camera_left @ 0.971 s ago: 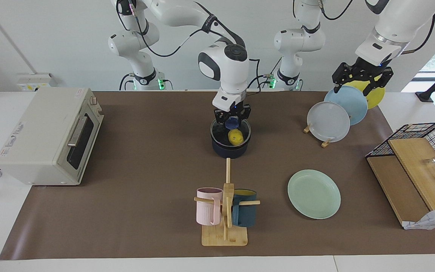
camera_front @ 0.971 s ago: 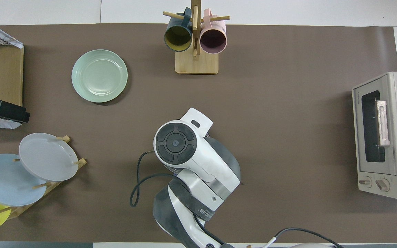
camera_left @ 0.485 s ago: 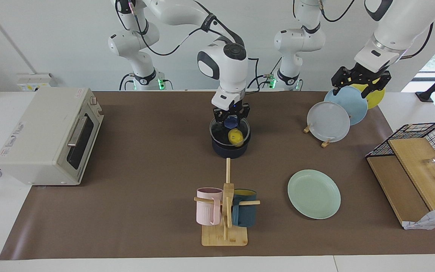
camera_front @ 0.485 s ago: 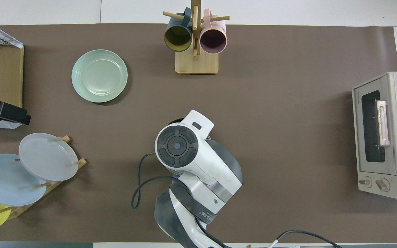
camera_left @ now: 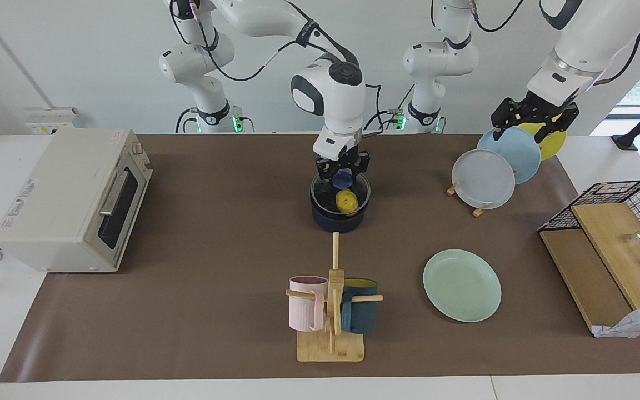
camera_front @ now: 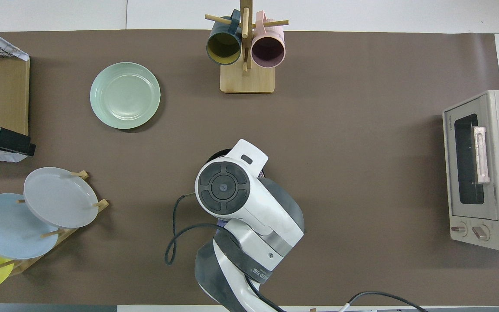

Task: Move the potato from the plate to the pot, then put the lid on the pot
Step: 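Lower the glass lid onto the saucepan with the right gripper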

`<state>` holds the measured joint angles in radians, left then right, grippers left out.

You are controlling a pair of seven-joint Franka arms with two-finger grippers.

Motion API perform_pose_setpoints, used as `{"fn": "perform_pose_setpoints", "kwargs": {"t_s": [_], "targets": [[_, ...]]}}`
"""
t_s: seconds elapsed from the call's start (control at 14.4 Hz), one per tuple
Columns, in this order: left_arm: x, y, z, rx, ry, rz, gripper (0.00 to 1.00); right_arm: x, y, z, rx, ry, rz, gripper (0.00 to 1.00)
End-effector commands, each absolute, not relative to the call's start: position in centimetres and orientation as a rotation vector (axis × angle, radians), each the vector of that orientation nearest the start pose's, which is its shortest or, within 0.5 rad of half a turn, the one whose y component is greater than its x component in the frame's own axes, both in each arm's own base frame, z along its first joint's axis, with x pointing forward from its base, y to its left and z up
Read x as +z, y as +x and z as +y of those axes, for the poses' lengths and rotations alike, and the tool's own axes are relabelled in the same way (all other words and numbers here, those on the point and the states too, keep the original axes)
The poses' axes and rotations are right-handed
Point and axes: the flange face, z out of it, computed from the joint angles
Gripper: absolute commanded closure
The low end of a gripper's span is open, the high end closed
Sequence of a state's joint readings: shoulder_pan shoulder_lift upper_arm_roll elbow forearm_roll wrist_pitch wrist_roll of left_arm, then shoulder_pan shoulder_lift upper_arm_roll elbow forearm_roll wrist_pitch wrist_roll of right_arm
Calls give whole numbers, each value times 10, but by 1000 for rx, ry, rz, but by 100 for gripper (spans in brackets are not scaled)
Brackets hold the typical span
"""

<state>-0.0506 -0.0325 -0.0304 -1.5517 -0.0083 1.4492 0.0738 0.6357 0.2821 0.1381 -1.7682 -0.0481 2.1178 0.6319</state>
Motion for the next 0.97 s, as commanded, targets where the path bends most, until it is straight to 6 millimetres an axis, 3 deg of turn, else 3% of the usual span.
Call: {"fn": "perform_pose_setpoints", "kwargs": {"t_s": [0.0,0.62,0.9], "targets": [[645,529,-41,106,-3130,197,0,405,455,437,-128,-3104,-251,100],[646,529,-36,91,-3132,127,0,407,461,436,-220,-3113,-297,100],[645,528,-36,94,-3132,129,0,398,458,434,-236,-3102,-306,100]]}}
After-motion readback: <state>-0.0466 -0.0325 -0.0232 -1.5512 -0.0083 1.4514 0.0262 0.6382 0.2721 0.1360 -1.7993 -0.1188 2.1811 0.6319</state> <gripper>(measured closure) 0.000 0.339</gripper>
